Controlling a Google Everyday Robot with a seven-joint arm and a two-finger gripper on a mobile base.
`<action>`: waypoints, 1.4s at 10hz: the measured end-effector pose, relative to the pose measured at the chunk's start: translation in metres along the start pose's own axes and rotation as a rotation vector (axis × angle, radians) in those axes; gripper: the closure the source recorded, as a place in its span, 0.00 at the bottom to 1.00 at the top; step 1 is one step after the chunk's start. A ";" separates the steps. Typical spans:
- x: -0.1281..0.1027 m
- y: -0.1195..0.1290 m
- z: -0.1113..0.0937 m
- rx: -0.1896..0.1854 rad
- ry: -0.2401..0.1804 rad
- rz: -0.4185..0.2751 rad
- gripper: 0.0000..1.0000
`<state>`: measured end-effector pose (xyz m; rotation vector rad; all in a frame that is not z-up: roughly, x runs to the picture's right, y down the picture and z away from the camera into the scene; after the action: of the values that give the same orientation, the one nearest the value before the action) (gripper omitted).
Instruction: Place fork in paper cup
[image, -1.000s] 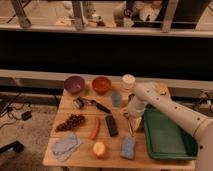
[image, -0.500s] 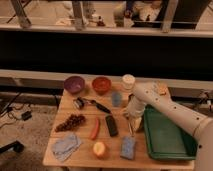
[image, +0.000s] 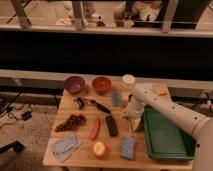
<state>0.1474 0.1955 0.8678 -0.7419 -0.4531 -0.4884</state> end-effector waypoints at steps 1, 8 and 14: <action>-0.001 -0.001 0.000 0.002 0.000 0.001 0.42; 0.000 -0.002 -0.002 0.004 0.003 0.001 0.42; 0.000 -0.001 -0.003 0.005 0.007 -0.001 0.62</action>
<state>0.1475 0.1922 0.8664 -0.7344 -0.4477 -0.4904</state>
